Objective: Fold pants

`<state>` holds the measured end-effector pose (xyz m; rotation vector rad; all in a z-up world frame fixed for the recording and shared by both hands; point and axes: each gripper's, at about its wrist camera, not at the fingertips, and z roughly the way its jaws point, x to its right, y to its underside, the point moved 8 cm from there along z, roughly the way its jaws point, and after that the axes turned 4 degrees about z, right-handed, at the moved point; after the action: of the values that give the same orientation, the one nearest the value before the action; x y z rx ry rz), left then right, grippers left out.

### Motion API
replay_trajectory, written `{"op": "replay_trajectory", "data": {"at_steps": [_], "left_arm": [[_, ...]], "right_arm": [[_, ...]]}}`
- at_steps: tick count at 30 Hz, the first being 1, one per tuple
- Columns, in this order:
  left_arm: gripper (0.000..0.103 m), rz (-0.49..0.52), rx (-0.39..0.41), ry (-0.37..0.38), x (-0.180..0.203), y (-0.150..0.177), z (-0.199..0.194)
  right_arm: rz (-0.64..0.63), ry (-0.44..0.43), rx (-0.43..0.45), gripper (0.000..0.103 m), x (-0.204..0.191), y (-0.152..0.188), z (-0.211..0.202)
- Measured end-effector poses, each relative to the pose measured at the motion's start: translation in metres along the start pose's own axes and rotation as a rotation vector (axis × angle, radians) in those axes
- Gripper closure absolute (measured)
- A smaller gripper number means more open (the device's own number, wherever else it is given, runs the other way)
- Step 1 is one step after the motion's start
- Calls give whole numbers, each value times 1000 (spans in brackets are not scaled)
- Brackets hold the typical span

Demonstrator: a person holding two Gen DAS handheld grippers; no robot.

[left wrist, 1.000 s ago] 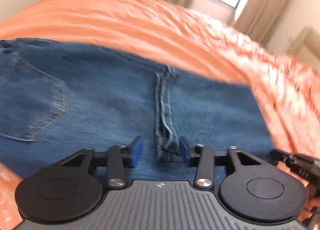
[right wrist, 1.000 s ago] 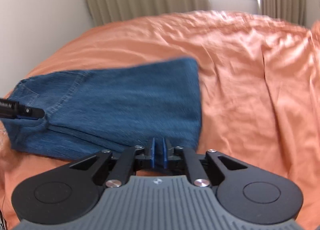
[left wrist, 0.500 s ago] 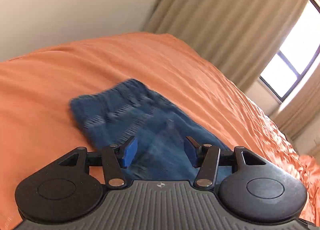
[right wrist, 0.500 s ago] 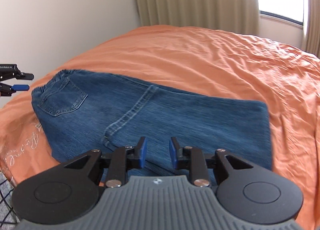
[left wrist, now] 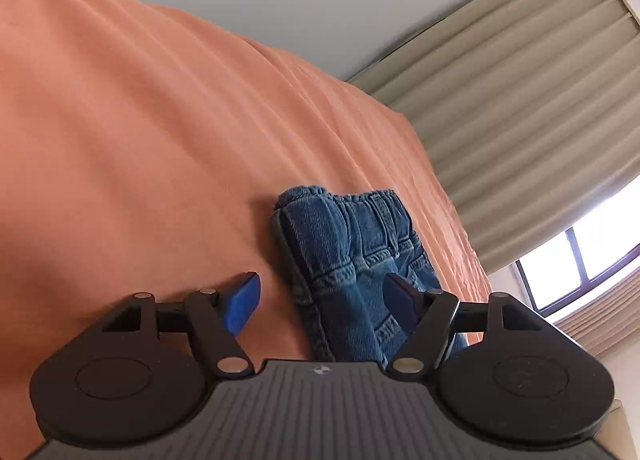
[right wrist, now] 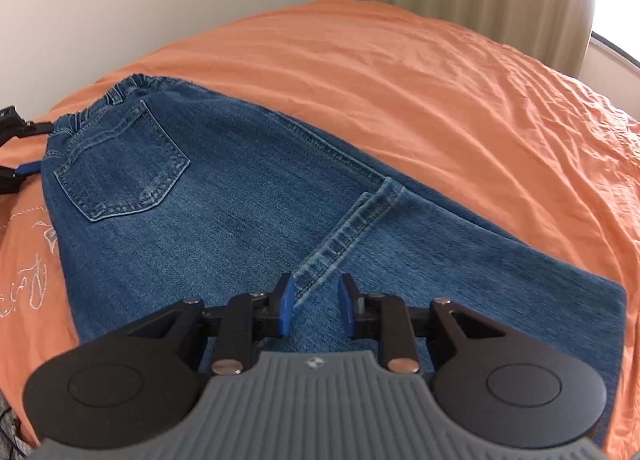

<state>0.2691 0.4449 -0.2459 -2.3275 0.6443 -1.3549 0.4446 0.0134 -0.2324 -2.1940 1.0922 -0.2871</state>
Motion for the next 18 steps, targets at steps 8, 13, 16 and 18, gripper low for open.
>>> {"op": "replay_trajectory", "data": {"at_steps": [8, 13, 16, 18], "left_arm": [[36, 53, -16, -5, 4, -8, 38], [70, -14, -5, -3, 0, -12, 41], [82, -22, -22, 12, 5, -18, 39], [84, 0, -7, 17, 19, -25, 32]], "right_arm": [[36, -36, -96, 87, 5, 9, 35], [74, -43, -123, 88, 5, 12, 42], [57, -26, -118, 88, 1, 10, 42], [67, -13, -99, 87, 0, 9, 38]]}}
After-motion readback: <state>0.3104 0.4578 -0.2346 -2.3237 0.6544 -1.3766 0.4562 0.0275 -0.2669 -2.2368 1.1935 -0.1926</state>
